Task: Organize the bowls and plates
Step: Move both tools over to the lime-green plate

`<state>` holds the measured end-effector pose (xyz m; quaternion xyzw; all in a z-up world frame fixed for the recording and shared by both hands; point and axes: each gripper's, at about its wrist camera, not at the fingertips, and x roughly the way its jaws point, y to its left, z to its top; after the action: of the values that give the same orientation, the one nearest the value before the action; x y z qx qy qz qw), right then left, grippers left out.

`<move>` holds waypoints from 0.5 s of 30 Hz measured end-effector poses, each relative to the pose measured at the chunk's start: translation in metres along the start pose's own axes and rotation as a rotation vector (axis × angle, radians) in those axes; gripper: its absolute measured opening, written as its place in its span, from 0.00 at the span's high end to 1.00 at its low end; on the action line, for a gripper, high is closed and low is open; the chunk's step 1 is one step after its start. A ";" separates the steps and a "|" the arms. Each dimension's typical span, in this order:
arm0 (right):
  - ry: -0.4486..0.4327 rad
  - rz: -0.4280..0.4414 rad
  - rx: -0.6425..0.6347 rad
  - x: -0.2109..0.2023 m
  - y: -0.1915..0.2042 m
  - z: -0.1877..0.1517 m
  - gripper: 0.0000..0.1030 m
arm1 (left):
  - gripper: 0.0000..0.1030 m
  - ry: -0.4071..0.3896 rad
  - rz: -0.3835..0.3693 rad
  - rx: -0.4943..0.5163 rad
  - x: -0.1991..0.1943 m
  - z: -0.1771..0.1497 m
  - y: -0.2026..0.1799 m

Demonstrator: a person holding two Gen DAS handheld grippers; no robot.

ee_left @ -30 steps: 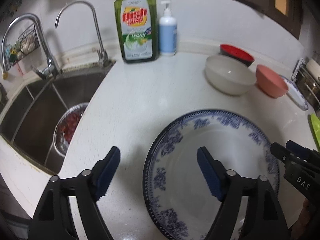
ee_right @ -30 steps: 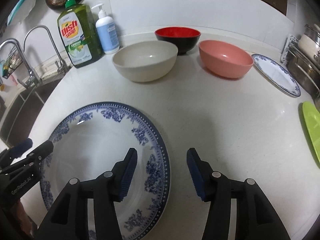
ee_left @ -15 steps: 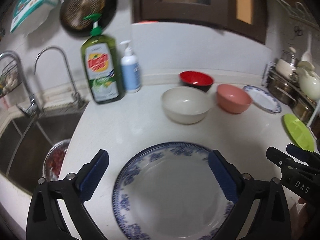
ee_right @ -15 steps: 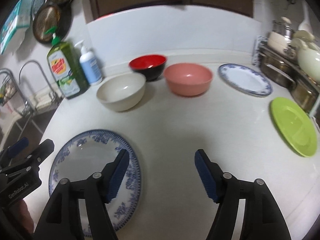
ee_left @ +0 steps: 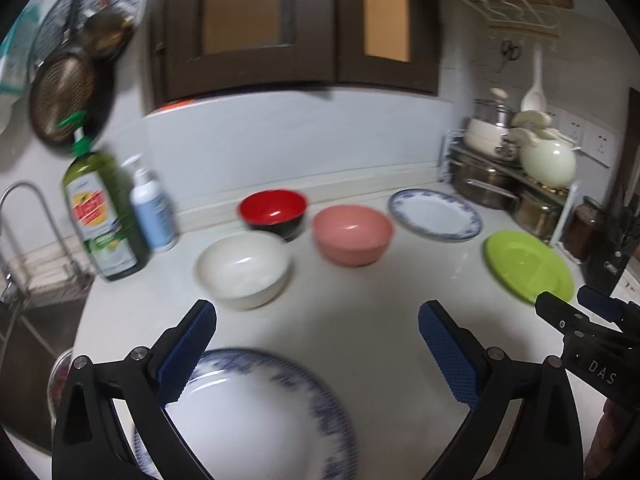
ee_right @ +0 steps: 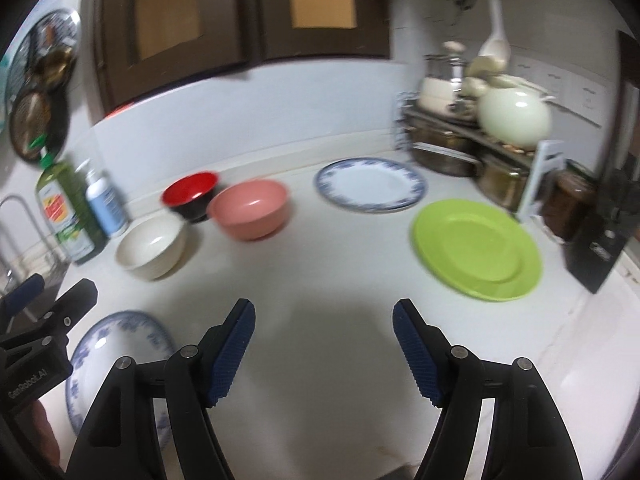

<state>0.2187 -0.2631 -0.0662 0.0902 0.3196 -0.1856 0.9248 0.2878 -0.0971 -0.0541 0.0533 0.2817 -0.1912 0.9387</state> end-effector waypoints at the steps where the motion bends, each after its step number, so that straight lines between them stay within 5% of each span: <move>1: -0.008 -0.012 0.008 -0.001 -0.008 0.002 0.30 | 0.00 -0.001 -0.017 0.008 0.002 0.005 -0.009; 15: -0.084 -0.175 0.144 0.001 -0.127 0.025 0.30 | 0.00 -0.001 -0.175 0.105 0.042 0.046 -0.132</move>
<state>0.1828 -0.3869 -0.0535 0.1204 0.2730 -0.2918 0.9088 0.2926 -0.2420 -0.0375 0.0775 0.2746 -0.2870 0.9145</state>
